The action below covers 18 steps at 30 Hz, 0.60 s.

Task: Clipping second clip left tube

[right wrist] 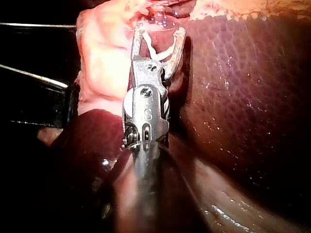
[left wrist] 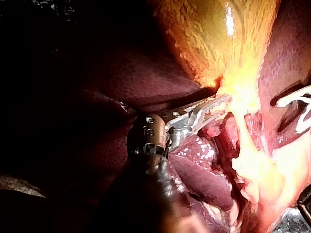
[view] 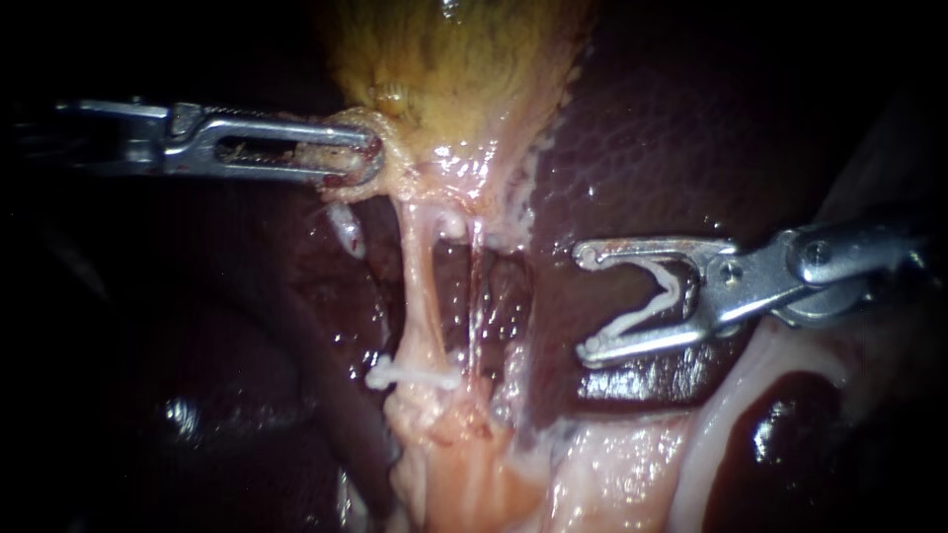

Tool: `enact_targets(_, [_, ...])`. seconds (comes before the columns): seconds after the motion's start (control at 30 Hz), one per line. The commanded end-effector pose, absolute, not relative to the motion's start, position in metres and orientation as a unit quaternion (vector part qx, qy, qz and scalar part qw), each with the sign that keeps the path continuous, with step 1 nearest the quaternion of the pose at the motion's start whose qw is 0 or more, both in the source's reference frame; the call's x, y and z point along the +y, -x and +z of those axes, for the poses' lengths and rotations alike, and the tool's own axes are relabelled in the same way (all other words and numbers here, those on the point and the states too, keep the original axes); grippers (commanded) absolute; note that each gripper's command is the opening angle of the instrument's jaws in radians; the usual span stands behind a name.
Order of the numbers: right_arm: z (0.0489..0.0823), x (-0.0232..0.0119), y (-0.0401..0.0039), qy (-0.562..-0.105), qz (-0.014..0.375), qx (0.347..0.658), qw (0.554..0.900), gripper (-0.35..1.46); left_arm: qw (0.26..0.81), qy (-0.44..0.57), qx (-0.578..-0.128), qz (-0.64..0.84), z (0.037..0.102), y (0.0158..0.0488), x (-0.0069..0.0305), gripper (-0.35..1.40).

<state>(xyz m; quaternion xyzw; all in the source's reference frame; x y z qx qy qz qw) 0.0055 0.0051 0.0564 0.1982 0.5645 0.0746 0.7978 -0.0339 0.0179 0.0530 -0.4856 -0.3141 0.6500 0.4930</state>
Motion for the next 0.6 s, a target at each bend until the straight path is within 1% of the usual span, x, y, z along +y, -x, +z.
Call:
enact_targets(0.03, [0.0564, 0.0051, -0.0056, -0.198, 0.075, 0.564, 0.798, 0.5, 0.492, 0.485, -0.315, 0.65, 0.0526, 0.0336, 0.0179, -0.35])
enact_targets(0.2, [0.0564, 0.005, -0.0056, -0.202, 0.073, 0.565, 0.797, 0.5, 0.488, 0.486, -0.32, 0.651, 0.0499, 0.0311, 0.0182, -0.35])
enact_targets(0.37, [0.0559, 0.0045, -0.0063, -0.207, 0.068, 0.567, 0.794, 0.5, 0.491, 0.492, -0.315, 0.646, 0.0469, 0.0286, 0.0184, -0.35])
enact_targets(0.6, [0.0541, 0.0025, -0.0098, -0.236, 0.086, 0.562, 0.788, 0.5, 0.492, 0.493, -0.311, 0.646, 0.0455, 0.029, 0.0178, -0.35])
